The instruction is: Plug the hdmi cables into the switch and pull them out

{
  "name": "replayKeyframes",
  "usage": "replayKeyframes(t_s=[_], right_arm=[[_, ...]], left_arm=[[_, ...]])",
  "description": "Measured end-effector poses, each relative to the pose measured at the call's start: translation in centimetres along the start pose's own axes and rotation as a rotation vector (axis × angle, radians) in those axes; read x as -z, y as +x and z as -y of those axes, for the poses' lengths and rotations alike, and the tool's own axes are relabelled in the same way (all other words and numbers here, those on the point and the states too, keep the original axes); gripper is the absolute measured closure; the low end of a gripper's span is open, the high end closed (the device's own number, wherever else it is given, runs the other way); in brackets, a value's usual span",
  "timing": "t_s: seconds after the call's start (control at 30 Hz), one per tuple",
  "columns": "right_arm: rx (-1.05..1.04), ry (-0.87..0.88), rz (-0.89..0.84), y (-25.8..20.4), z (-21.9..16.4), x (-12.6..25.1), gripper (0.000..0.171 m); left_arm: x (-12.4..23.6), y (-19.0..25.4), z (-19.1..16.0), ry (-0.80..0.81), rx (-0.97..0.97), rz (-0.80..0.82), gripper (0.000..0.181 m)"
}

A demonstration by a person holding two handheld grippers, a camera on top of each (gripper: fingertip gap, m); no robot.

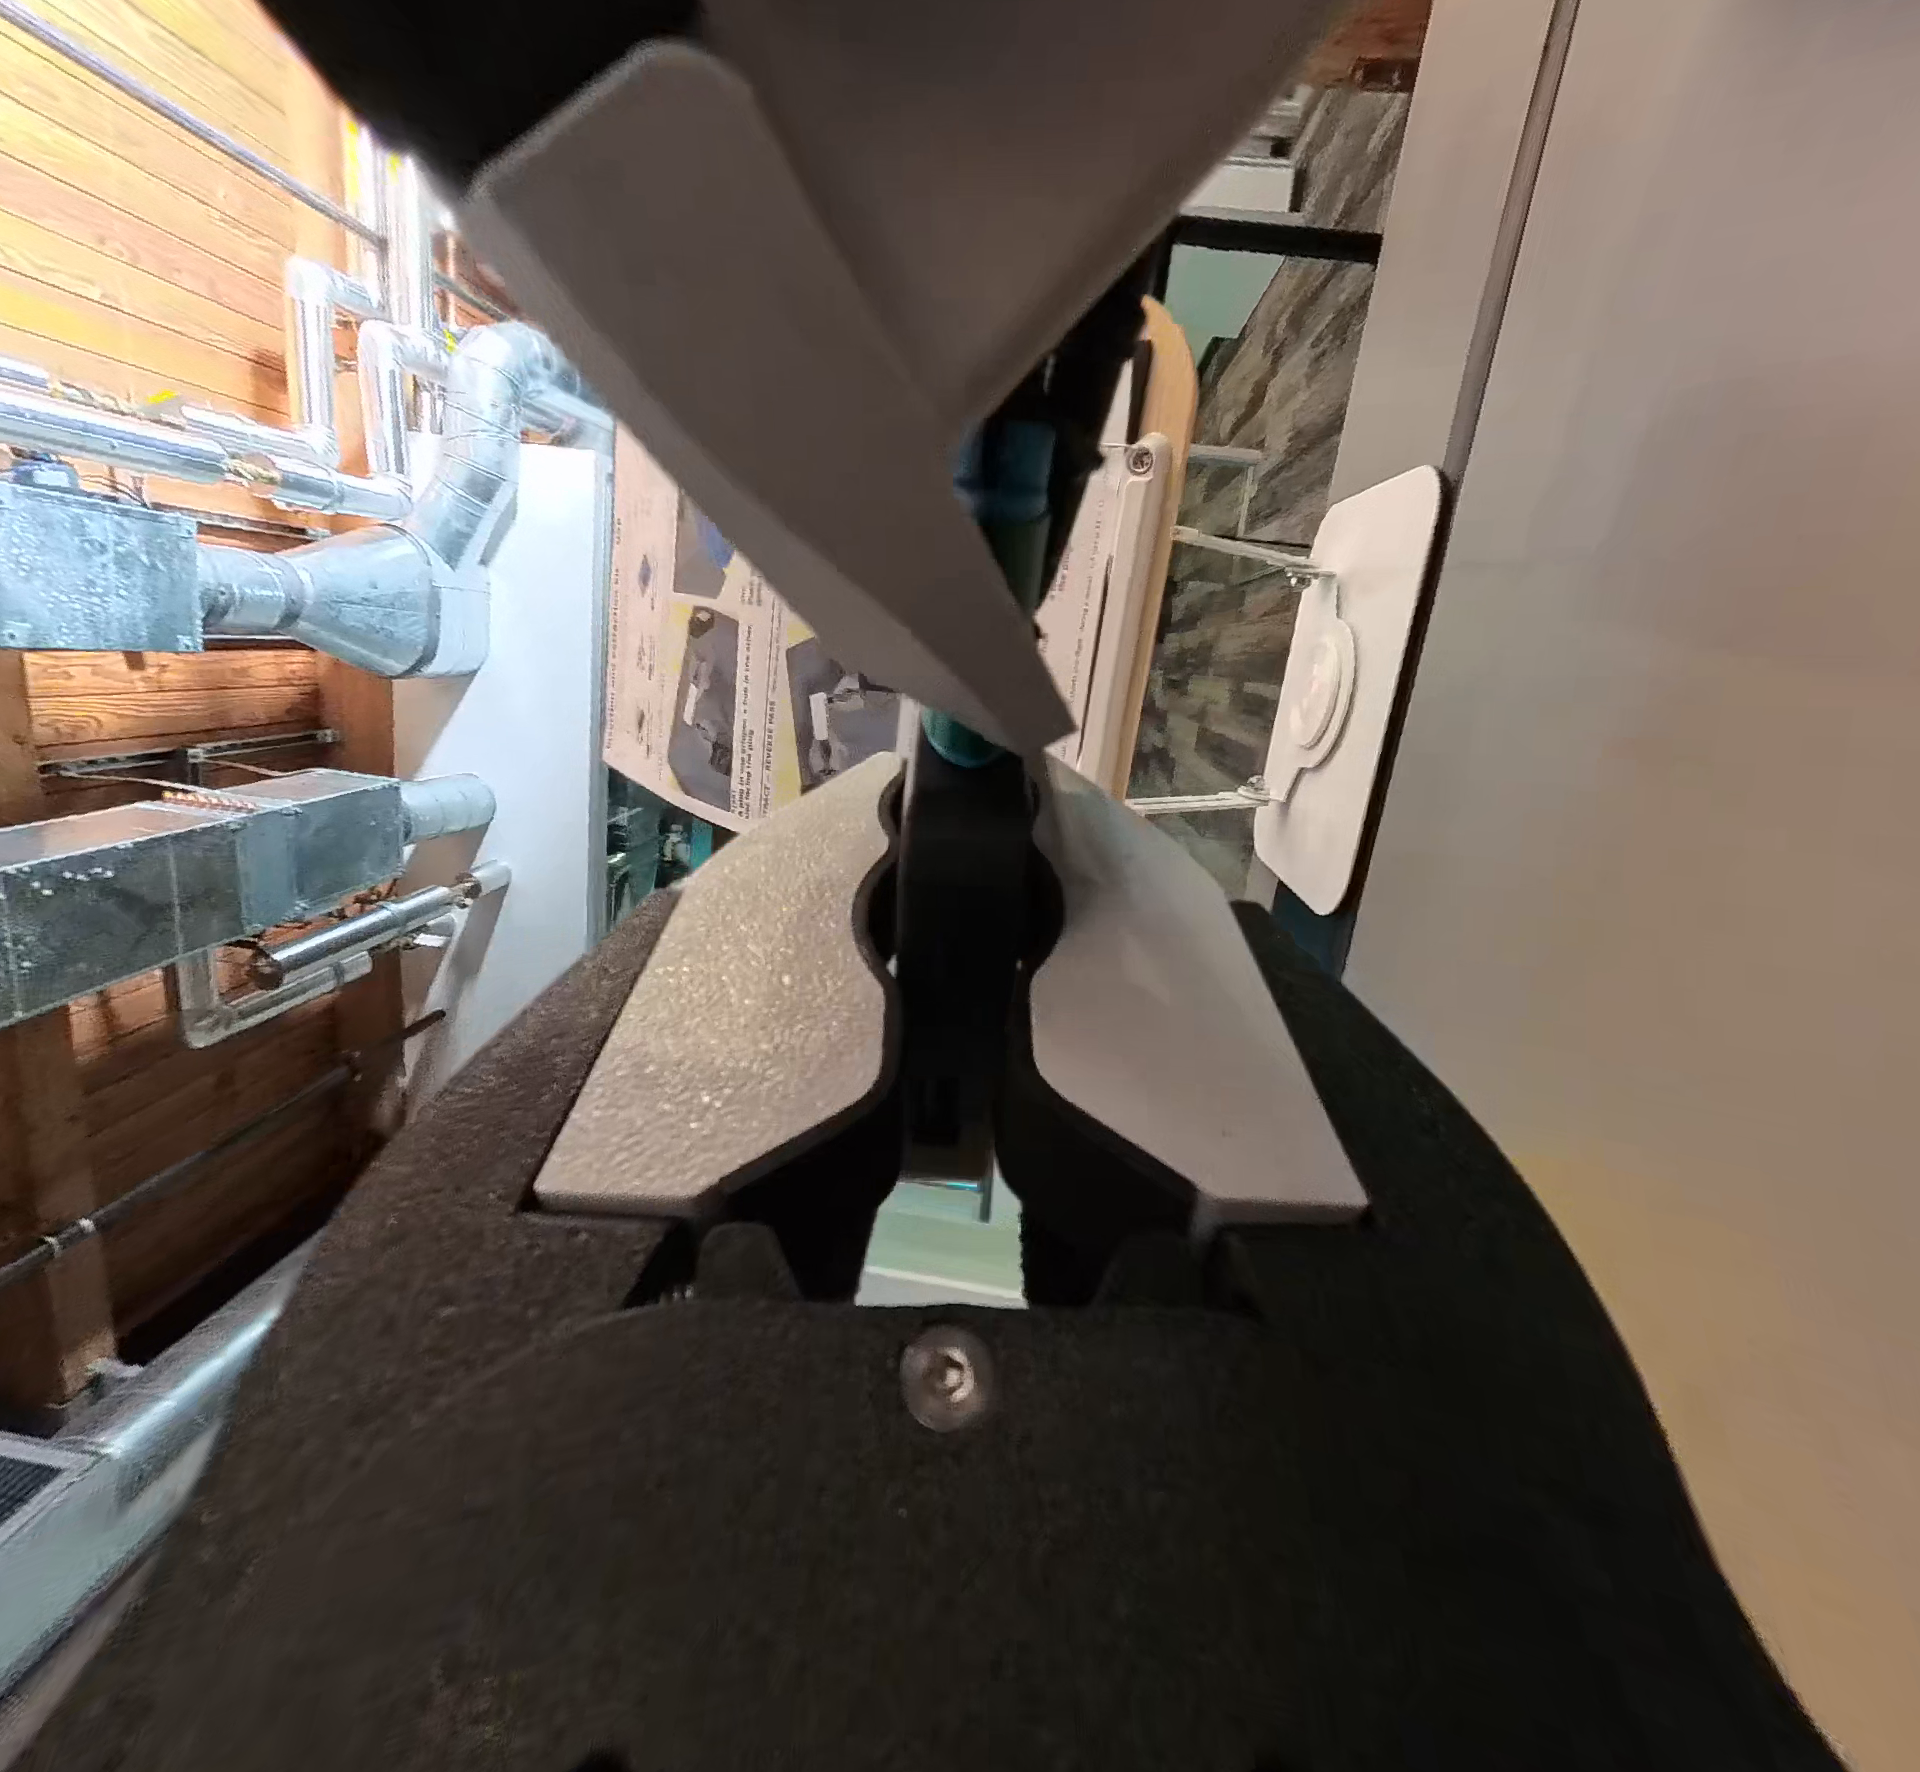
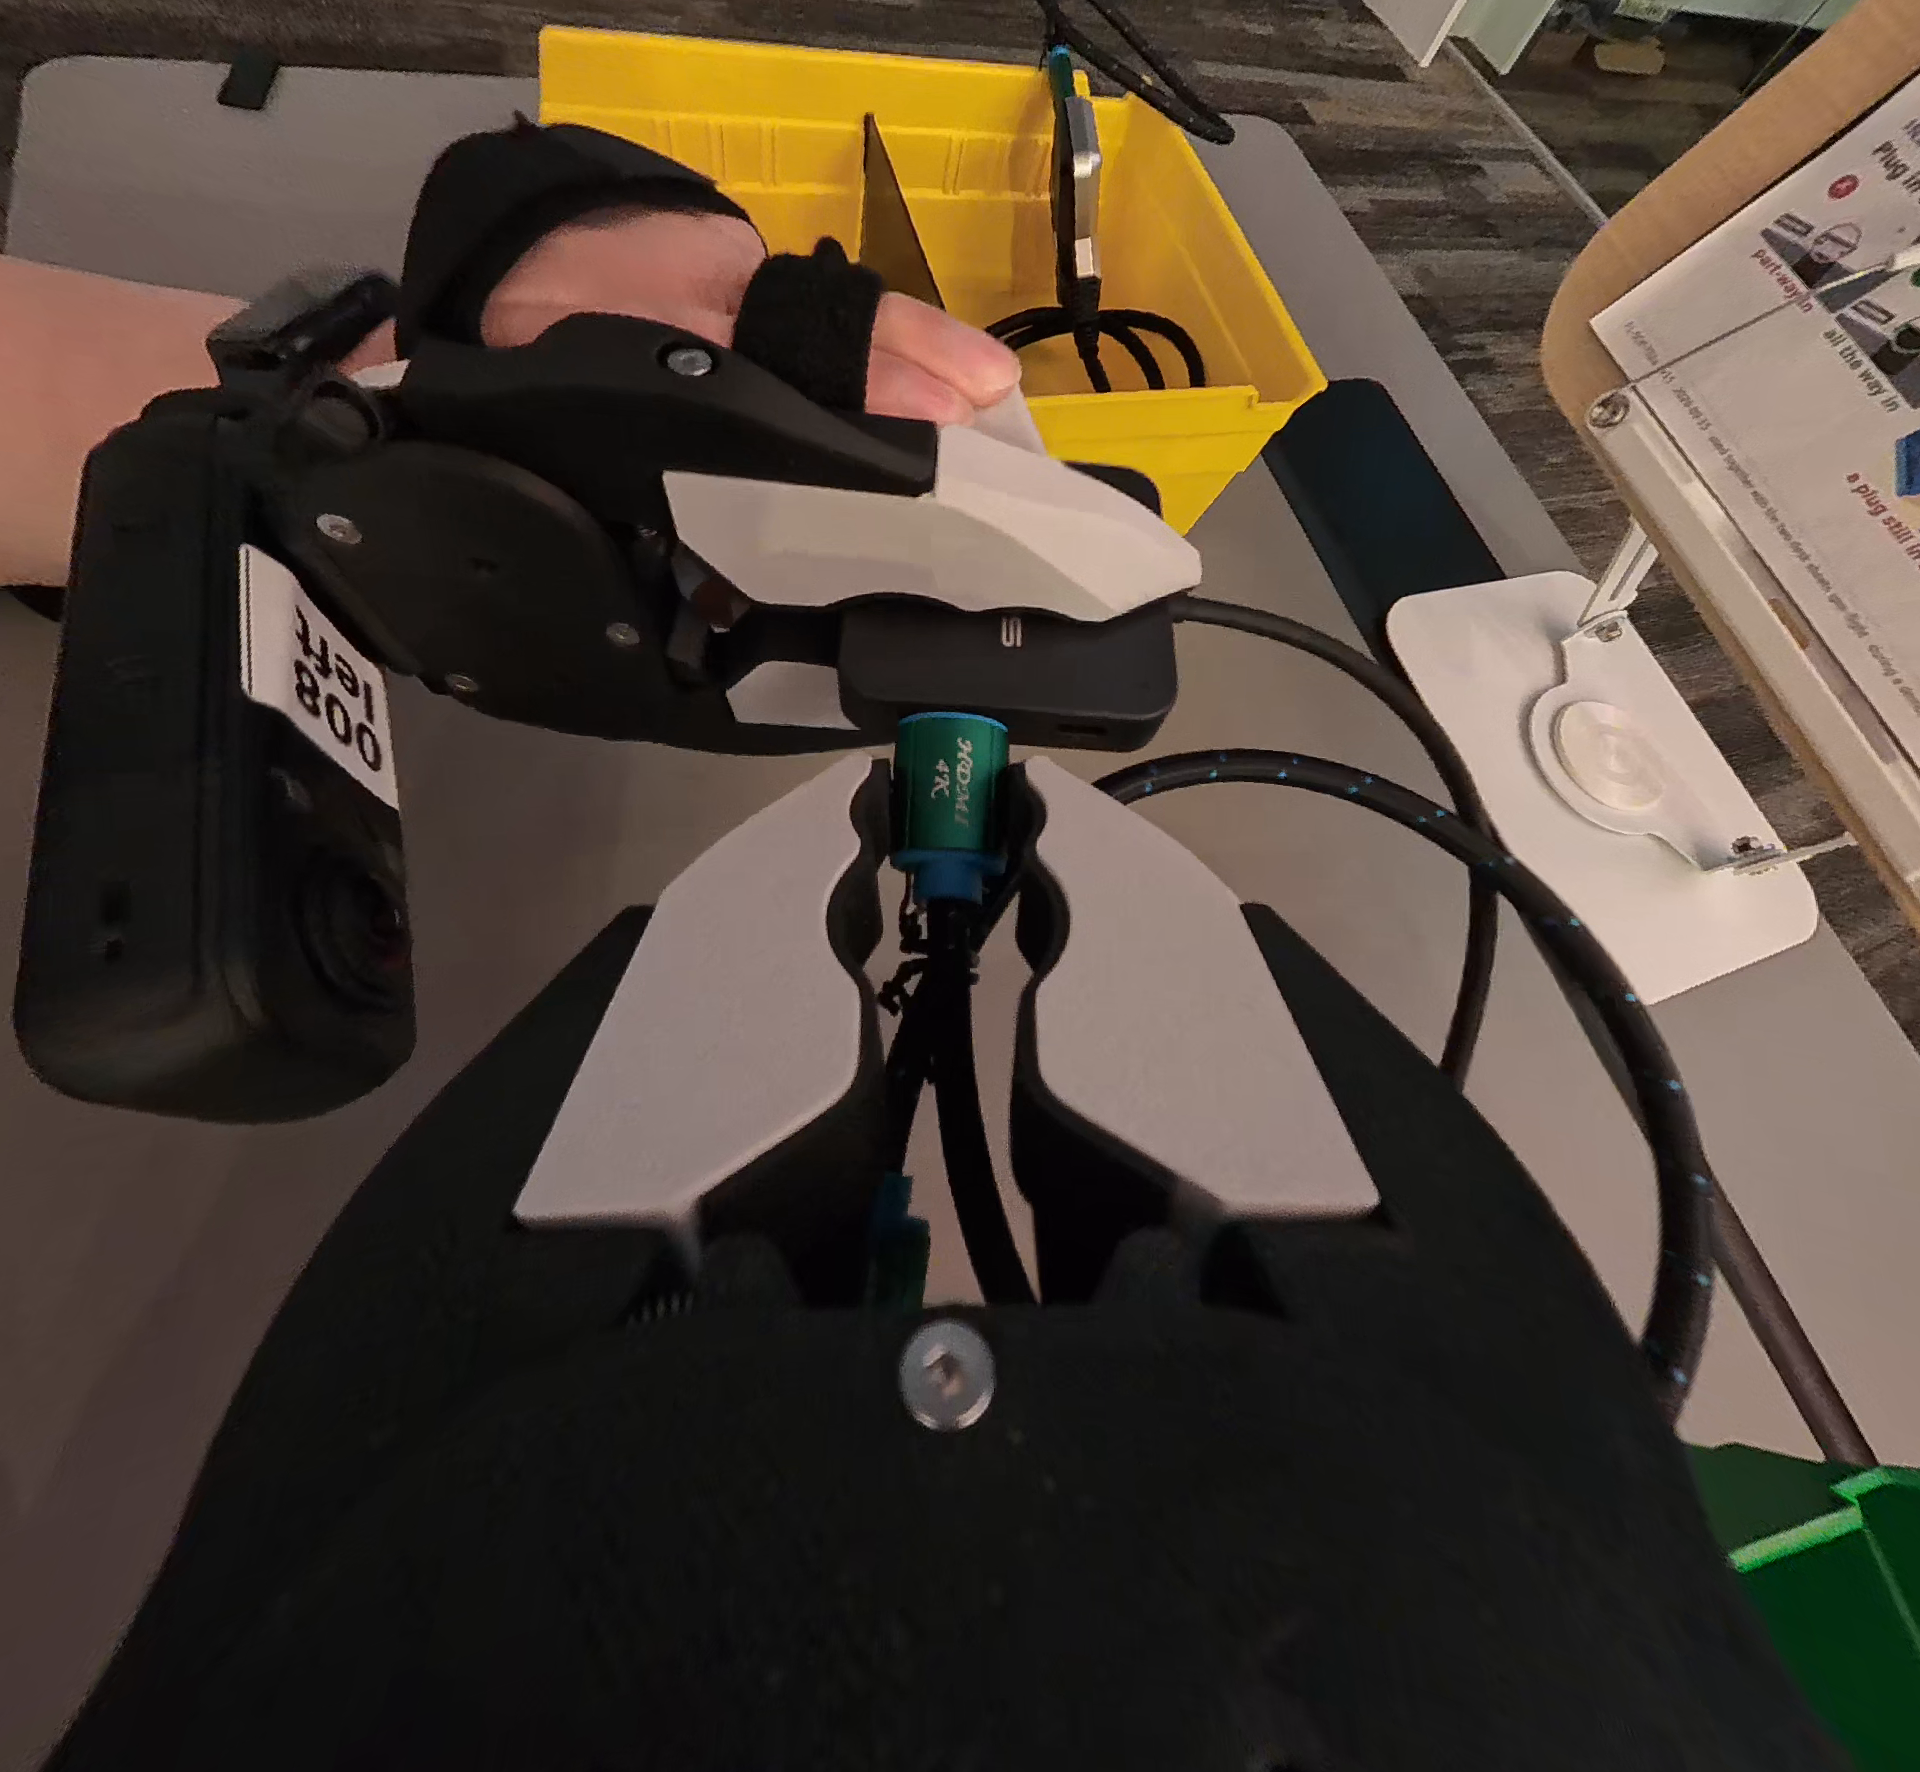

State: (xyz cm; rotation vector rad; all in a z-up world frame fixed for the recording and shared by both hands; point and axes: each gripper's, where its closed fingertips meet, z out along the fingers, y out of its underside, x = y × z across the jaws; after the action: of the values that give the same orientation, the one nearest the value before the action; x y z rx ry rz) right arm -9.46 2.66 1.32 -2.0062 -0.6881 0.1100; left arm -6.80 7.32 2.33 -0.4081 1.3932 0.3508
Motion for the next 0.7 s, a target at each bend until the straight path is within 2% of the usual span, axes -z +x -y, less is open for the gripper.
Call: replayKeyframes(t_s=[0.23,0.7], right_arm=[[0.005,0.069,-0.005,0.1,1.0,0.5,0.149],[0.035,0.070,-0.033,0.0,1.3,0.4,0.151]], left_arm=[[0.0,-0.5,-0.4,-0.024,0.003,0.014,0.167],[0.2,-1.8,-0.6,-0.069,-0.060,0.091,0.167]])
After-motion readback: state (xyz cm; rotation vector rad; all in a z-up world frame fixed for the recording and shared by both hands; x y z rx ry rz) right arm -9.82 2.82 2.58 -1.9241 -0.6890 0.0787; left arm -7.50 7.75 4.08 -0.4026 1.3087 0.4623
